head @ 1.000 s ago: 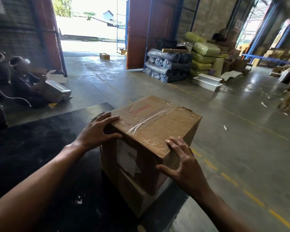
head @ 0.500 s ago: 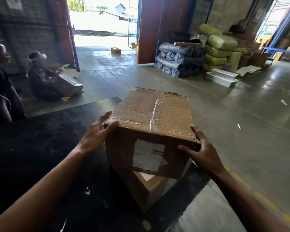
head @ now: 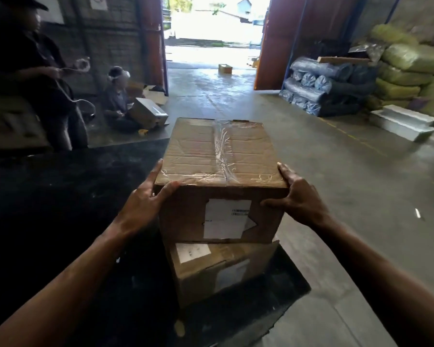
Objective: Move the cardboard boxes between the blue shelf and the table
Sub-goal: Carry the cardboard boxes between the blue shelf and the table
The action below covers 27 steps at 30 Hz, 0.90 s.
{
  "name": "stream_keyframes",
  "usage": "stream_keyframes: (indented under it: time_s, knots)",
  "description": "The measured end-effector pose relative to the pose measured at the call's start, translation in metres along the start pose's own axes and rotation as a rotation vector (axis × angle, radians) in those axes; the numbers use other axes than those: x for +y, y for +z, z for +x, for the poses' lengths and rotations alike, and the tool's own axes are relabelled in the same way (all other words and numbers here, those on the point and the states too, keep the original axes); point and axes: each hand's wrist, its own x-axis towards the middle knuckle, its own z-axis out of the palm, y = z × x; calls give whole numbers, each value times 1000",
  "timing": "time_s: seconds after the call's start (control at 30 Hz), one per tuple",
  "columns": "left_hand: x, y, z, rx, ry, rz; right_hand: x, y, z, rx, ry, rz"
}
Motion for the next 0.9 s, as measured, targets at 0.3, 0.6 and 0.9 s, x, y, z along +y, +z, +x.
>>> stream_keyframes:
  time_s: [0.3,0.6,0.9]
  knots:
    - [23,50,-70,248,-142,39,31,-21,22,-107,-212,39]
    - [43,64,-104,306,-177,27,40,-31,11,-165,-296,85]
    - [49,59,-89,292,-193,-26,42,-27,6,-127,-261,111]
